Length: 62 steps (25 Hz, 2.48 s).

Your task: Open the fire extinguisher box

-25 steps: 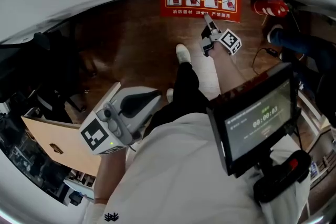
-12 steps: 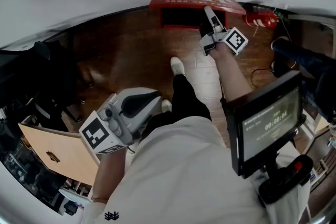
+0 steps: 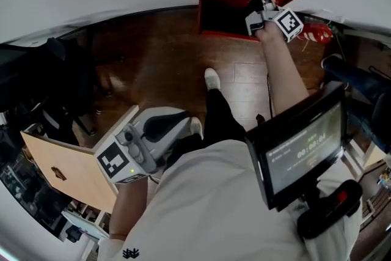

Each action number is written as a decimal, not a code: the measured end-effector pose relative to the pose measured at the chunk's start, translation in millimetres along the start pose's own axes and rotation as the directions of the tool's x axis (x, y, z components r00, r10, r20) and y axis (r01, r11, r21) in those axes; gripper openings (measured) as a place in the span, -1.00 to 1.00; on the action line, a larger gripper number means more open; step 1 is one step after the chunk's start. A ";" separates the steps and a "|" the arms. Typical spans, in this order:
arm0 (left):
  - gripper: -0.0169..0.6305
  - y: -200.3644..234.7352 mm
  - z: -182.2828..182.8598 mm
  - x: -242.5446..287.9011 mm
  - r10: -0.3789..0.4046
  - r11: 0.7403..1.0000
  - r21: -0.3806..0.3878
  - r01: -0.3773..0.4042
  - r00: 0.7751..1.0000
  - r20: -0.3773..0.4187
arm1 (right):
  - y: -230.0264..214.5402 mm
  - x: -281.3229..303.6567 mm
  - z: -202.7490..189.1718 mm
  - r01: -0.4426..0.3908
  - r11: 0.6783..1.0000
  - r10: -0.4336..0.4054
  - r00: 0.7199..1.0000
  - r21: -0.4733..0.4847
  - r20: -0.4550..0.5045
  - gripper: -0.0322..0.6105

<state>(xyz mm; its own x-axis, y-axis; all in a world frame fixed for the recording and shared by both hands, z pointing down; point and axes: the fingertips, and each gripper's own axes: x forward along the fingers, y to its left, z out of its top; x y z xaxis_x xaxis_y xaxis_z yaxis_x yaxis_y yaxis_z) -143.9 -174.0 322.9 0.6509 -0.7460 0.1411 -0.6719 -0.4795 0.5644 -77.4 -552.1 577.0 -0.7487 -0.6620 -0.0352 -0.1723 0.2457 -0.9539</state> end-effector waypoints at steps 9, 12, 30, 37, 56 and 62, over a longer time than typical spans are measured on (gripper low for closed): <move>-0.96 -5.3 -5.5 -31.7 0.014 1.000 0.010 -0.015 0.999 0.038 | 6.6 8.1 -3.6 0.000 0.999 0.000 1.000 -0.034 0.007 -0.46; -0.96 -7.8 -7.0 -45.4 0.002 1.000 0.024 -0.003 0.999 0.045 | 7.2 -7.9 -18.0 0.027 0.998 -0.027 1.000 -0.054 0.002 -0.42; -0.96 -145.7 -92.0 -222.3 -0.126 0.969 0.227 0.096 0.984 0.123 | 229.8 -248.8 -237.6 -0.138 0.907 0.042 0.970 -0.397 -0.240 -0.48; -0.96 -208.4 -129.6 -289.1 -0.188 0.963 0.213 0.162 0.977 0.106 | 340.5 -363.4 -311.6 -0.233 0.836 0.097 0.954 -0.496 -0.284 -0.49; -0.96 -380.2 -221.8 -244.4 -0.180 0.936 0.314 0.158 0.983 0.044 | 437.5 -619.6 -295.6 -0.362 0.755 0.173 0.915 -0.547 -0.365 -0.57; -0.96 -415.5 -247.5 -242.2 -0.176 0.940 0.303 0.154 0.983 0.045 | 451.5 -667.9 -293.7 -0.387 0.734 0.195 0.907 -0.558 -0.372 -0.57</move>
<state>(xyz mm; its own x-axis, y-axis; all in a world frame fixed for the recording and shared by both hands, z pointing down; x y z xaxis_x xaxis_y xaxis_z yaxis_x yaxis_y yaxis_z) 65.1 320.3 255.5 0.7422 -0.6702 0.0027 -0.6387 -0.7060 0.3059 156.9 209.0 257.3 -0.9513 -0.2890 -0.1073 -0.1941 0.8319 -0.5199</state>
